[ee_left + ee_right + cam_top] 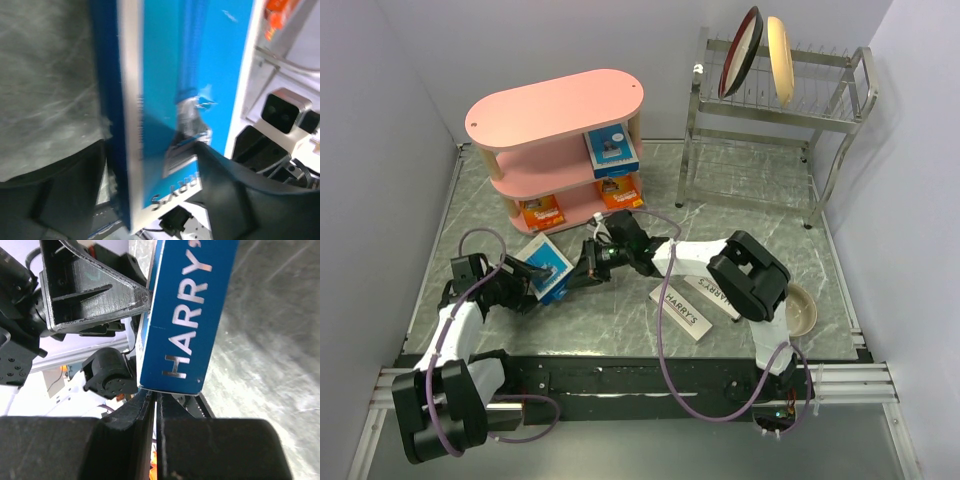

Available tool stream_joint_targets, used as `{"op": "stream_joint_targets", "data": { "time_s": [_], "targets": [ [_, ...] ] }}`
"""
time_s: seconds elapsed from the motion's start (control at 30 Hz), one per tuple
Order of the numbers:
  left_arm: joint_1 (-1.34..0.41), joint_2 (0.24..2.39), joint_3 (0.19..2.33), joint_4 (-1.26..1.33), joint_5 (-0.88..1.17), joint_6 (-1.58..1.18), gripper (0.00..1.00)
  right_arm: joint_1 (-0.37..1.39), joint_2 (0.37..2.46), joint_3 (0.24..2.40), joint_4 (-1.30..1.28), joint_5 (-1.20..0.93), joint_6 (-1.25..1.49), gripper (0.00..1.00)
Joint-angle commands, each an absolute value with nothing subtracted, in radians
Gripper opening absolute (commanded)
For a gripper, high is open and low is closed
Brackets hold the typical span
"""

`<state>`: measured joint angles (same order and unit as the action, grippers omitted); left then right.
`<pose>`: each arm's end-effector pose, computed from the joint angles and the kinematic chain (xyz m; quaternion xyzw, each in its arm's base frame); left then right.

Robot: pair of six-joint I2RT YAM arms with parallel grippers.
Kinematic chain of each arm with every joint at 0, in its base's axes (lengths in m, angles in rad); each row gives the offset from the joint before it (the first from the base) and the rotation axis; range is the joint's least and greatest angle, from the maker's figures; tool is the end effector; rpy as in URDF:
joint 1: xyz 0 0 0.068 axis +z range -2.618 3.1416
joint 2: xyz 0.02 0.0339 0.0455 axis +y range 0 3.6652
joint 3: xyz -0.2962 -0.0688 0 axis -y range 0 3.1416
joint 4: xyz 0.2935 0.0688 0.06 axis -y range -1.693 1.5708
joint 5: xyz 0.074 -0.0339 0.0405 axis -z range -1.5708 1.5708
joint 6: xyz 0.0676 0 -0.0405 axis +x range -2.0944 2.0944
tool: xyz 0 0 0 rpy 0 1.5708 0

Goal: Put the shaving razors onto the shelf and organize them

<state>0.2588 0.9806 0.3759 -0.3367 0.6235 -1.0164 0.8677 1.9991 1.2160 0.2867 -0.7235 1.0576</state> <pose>0.2098 0.0147 0.1379 -0.4625 0.7838 -0.3799 0.1659 0.2911 0.4126 0.1590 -0.1041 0.8171 0.5665 0.0239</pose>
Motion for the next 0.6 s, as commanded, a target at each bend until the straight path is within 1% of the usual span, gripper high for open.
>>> {"op": "stream_joint_targets", "data": {
  "time_s": [0.0,0.03,0.07,0.2,0.23,0.27,0.33,0.37,0.4,0.47,0.5,0.57],
  "targets": [
    [0.259,0.974,0.388,-0.281,0.728,-1.015,0.68,0.903,1.993,1.296,0.31,-0.721,1.034,0.08],
    [0.259,0.966,0.4,-0.284,0.744,-1.011,0.64,0.908,1.993,1.293,0.31,-0.718,1.034,0.09],
    [0.259,0.962,0.406,-0.291,0.749,-1.008,0.54,0.914,1.991,1.293,0.308,-0.718,1.022,0.09],
    [0.264,0.948,0.468,-0.417,0.741,-0.971,0.37,0.922,1.964,1.273,0.287,-0.715,0.979,0.1],
    [0.264,0.94,0.503,-0.448,0.735,-0.951,0.34,0.922,1.957,1.264,0.284,-0.715,0.97,0.1],
    [0.265,0.937,0.521,-0.498,0.72,-0.937,0.27,0.922,1.951,1.259,0.273,-0.712,0.951,0.1],
    [0.265,0.934,0.579,-0.518,0.713,-0.904,0.24,0.925,1.928,1.244,0.259,-0.706,0.931,0.14],
    [0.267,0.934,0.597,-0.52,0.725,-0.894,0.22,0.925,1.919,1.241,0.246,-0.701,0.913,0.18],
    [0.265,0.934,0.616,-0.52,0.732,-0.881,0.21,0.925,1.899,1.238,0.238,-0.701,0.902,0.33],
    [0.267,0.94,0.675,-0.538,0.758,-0.835,0.21,0.922,1.873,1.235,0.192,-0.695,0.846,0.5],
    [0.265,0.951,0.695,-0.572,0.778,-0.783,0.19,0.917,1.84,1.238,0.169,-0.693,0.819,0.64],
    [0.267,0.989,0.733,-0.603,0.846,-0.737,0.18,0.893,1.797,1.233,0.118,-0.719,0.738,0.71]
  ]
}}
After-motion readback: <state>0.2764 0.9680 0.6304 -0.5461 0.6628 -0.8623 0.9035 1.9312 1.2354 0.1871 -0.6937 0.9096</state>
